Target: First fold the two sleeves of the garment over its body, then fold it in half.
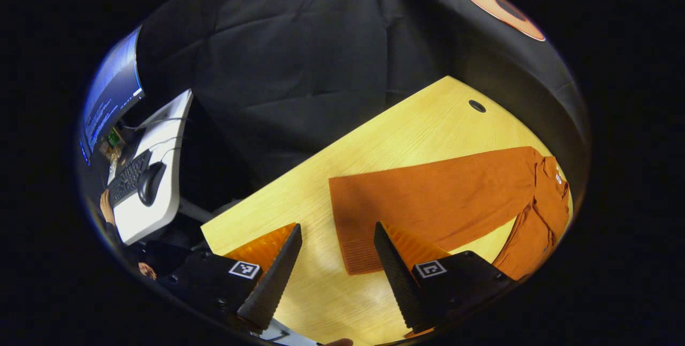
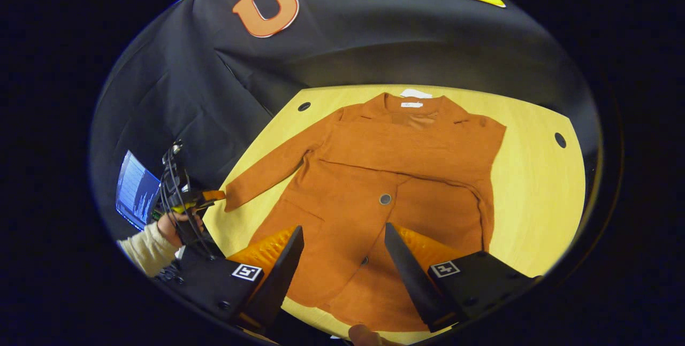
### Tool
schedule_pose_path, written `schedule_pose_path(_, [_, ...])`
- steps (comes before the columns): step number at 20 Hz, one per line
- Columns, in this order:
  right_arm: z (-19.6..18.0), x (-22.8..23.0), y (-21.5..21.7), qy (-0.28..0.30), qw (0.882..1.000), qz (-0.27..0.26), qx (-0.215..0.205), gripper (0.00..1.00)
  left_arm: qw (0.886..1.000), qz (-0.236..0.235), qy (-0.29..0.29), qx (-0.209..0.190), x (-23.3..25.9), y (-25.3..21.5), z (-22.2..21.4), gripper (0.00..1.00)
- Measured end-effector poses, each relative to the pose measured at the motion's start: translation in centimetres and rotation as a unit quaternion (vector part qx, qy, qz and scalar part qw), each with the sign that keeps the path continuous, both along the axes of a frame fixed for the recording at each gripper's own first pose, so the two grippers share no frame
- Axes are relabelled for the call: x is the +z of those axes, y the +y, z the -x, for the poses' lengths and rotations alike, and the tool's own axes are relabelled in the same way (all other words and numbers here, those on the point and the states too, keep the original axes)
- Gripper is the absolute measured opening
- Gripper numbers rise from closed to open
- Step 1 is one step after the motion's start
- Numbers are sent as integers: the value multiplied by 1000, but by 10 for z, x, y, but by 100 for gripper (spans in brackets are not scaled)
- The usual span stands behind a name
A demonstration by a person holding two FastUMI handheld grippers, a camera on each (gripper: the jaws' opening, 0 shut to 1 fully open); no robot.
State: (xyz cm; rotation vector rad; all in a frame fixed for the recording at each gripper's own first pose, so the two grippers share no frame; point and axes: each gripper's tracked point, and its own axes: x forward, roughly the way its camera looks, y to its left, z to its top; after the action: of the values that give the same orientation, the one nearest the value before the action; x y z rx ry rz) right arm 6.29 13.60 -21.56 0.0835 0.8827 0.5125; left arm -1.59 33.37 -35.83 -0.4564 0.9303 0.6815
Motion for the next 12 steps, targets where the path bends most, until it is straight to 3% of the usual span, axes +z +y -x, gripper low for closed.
schedule_pose_path(2, [16, 5, -4, -3, 1000, -13, 2, 98, 999, 43, 18, 14, -8, -1, -4, 88])
schedule_pose_path(5, [28, 11, -14, -4, 1000, -26, -4, 98, 995, 69, 49, 42, -9, 4, -12, 87])
schedule_pose_path(6, [28, 13, -17, -6, 999, -31, -12, 94, 995, 73, 55, 46, -9, 6, -16, 87])
schedule_pose_path(7, [26, 14, -21, -8, 999, -38, -21, 98, 994, 75, 61, 49, -9, 8, -18, 87])
schedule_pose_path(8, [25, 15, -24, -9, 999, -43, -30, 94, 993, 79, 70, 49, -11, 7, -20, 87])
schedule_pose_path(9, [24, 15, -27, -7, 998, -48, -36, 98, 992, 84, 81, 47, -14, 7, -19, 87])
schedule_pose_path(10, [24, 16, -31, -6, 998, -50, -42, 94, 991, 93, 91, 44, -18, 5, -18, 87])
schedule_pose_path(12, [23, 16, -40, -6, 998, -49, -49, 98, 985, 121, 109, 52, -25, 2, -16, 87])
